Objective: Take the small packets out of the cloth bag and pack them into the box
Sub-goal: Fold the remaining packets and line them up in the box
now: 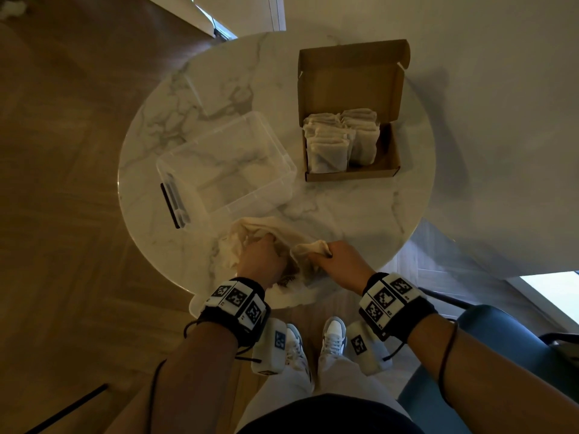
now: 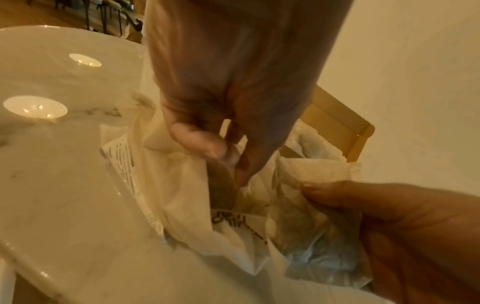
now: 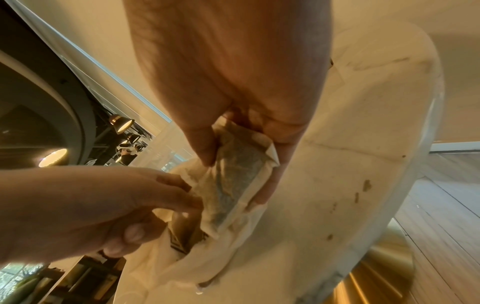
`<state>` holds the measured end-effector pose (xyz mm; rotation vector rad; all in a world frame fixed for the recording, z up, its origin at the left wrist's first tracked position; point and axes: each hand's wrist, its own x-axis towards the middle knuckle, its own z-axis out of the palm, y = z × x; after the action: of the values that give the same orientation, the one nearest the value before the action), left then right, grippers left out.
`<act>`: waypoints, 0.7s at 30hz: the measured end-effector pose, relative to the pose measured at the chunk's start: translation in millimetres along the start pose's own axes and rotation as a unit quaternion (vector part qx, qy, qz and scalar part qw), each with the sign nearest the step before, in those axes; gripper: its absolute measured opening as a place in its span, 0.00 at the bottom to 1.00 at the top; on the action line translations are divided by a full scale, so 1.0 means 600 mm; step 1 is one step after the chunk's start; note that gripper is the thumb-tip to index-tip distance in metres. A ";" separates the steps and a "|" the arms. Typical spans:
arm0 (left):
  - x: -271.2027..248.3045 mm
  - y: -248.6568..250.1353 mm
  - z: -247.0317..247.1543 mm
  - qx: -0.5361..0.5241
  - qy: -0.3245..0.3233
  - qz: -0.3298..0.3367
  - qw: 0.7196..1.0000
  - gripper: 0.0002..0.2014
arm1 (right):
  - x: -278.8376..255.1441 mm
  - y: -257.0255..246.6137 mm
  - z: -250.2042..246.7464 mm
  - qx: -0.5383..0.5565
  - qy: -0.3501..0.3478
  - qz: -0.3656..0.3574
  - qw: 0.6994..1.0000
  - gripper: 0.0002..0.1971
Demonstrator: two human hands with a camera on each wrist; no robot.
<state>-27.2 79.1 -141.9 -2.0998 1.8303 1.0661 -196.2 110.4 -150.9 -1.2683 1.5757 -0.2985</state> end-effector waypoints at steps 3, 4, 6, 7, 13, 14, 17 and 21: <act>0.002 -0.010 -0.003 0.050 0.035 -0.014 0.998 0.20 | -0.001 0.000 -0.002 0.003 -0.002 -0.002 1.000 0.18; 0.001 -0.013 -0.003 0.058 0.041 -0.026 0.997 0.21 | -0.002 0.000 -0.002 0.028 -0.010 -0.011 1.000 0.17; -0.002 -0.015 0.002 0.055 0.032 -0.031 0.997 0.21 | -0.001 0.001 0.001 0.065 -0.020 -0.035 0.997 0.16; -0.003 -0.013 0.004 0.052 0.026 -0.024 0.998 0.19 | 0.003 0.004 0.004 0.059 -0.015 -0.039 0.997 0.16; -0.008 -0.002 0.001 0.067 0.076 0.024 0.995 0.10 | 0.006 0.001 0.000 0.028 -0.016 -0.034 0.999 0.15; -0.012 -0.001 -0.002 0.076 0.091 0.029 0.993 0.11 | 0.005 0.000 -0.002 0.029 -0.013 -0.035 0.999 0.14; -0.021 0.001 -0.013 0.088 0.119 0.047 0.988 0.11 | 0.001 -0.004 -0.006 0.036 0.004 -0.032 0.999 0.17; -0.025 -0.004 -0.034 0.078 0.126 0.101 0.984 0.11 | -0.007 -0.023 -0.016 0.062 0.038 -0.040 0.997 0.20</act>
<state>-16.7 80.8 -118.9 -2.0707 2.2045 0.6896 -196.8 104.7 -134.7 -1.2381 1.5482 -0.4926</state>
